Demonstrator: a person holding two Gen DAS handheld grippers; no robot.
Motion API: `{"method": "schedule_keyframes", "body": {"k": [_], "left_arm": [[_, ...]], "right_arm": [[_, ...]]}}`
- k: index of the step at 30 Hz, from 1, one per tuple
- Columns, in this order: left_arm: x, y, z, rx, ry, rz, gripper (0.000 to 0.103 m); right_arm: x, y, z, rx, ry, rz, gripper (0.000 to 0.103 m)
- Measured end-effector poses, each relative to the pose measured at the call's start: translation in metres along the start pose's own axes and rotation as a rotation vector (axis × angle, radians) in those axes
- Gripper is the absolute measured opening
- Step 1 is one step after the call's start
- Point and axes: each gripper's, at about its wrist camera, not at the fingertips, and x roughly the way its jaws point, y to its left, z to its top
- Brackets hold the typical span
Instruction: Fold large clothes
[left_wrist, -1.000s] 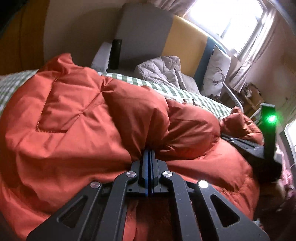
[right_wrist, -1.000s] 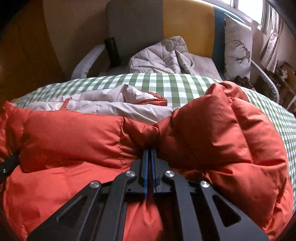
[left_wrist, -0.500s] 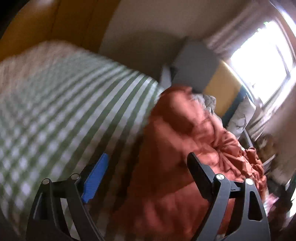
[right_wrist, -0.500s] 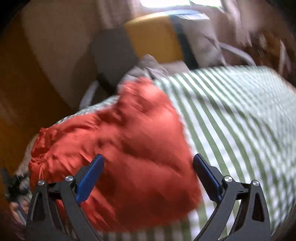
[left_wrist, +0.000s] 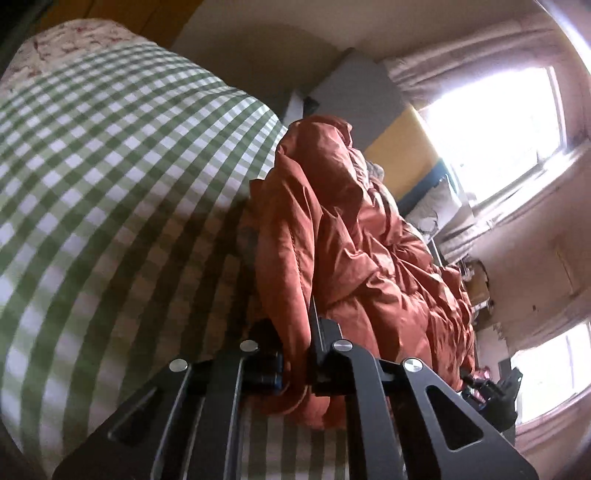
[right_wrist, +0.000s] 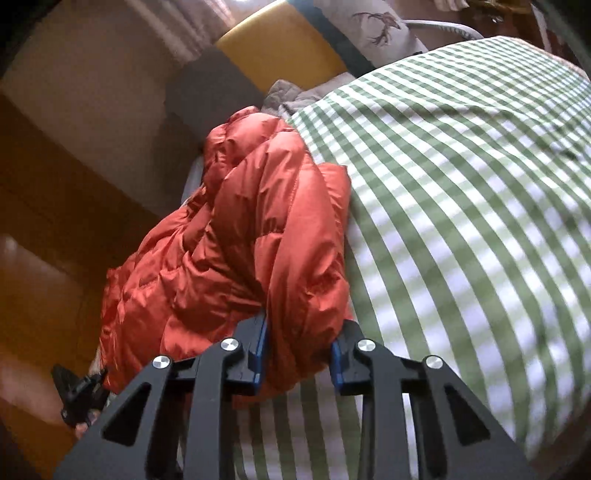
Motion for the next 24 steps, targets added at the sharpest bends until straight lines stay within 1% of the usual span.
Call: {"method": "schedule_keyframes", "body": {"k": [3,5,6,7,8,9,10,11,12,13,15,16,17,19,20,21,24], "left_arm": [[-0.028,0.004,-0.02,0.026,0.023,0.003,0.008],[-0.048,0.007,-0.041,0.038,0.048,0.015,0.008],[-0.055,0.007,-0.049,0.044,0.056,0.023,0.008],[-0.063,0.008,-0.058,0.046,0.066,0.025,0.008],[-0.076,0.009,-0.07,0.053,0.072,0.039,0.012],[-0.086,0.009,-0.075,0.061,0.066,0.056,0.024],[-0.096,0.009,-0.08,0.07,0.054,0.072,0.035],[-0.11,0.009,-0.084,0.074,0.023,0.089,0.058],[-0.119,0.007,-0.083,0.074,-0.01,0.108,0.071],[-0.128,0.005,-0.082,0.081,-0.049,0.128,0.071],[-0.137,-0.012,-0.073,0.135,-0.102,0.131,0.071],[-0.136,-0.025,-0.069,0.18,-0.129,0.127,0.071],[-0.132,-0.037,-0.065,0.215,-0.133,0.107,0.071],[-0.118,-0.056,-0.06,0.275,-0.129,0.079,0.071],[-0.105,-0.073,-0.059,0.328,-0.117,0.071,0.071],[-0.093,-0.086,-0.058,0.369,-0.107,0.069,0.071],[-0.062,-0.114,-0.055,0.447,-0.102,0.064,0.071]], "right_arm": [[-0.02,-0.006,-0.029,-0.014,0.046,0.008,0.025],[-0.034,-0.009,-0.047,-0.033,0.076,0.011,0.026],[-0.043,-0.009,-0.056,-0.048,0.092,0.008,0.029],[-0.049,-0.01,-0.06,-0.054,0.104,0.009,0.038],[-0.055,-0.011,-0.063,-0.06,0.116,0.008,0.042],[-0.064,-0.011,-0.063,-0.068,0.113,-0.002,0.051],[-0.071,-0.011,-0.062,-0.078,0.095,-0.009,0.067],[-0.078,-0.009,-0.058,-0.088,0.065,-0.015,0.071],[-0.087,-0.004,-0.047,-0.098,0.01,-0.035,0.073],[-0.09,-0.001,-0.04,-0.106,-0.018,-0.041,0.074],[-0.086,0.013,-0.017,-0.13,-0.071,-0.052,0.075],[-0.079,0.021,-0.007,-0.141,-0.087,-0.076,0.076],[-0.073,0.028,0.0,-0.157,-0.094,-0.098,0.076],[-0.047,0.046,0.019,-0.206,-0.102,-0.154,0.076],[-0.038,0.049,0.025,-0.216,-0.095,-0.16,0.075],[-0.022,0.055,0.035,-0.23,-0.082,-0.18,0.075],[0.015,0.07,0.053,-0.267,-0.054,-0.241,0.075]]}}
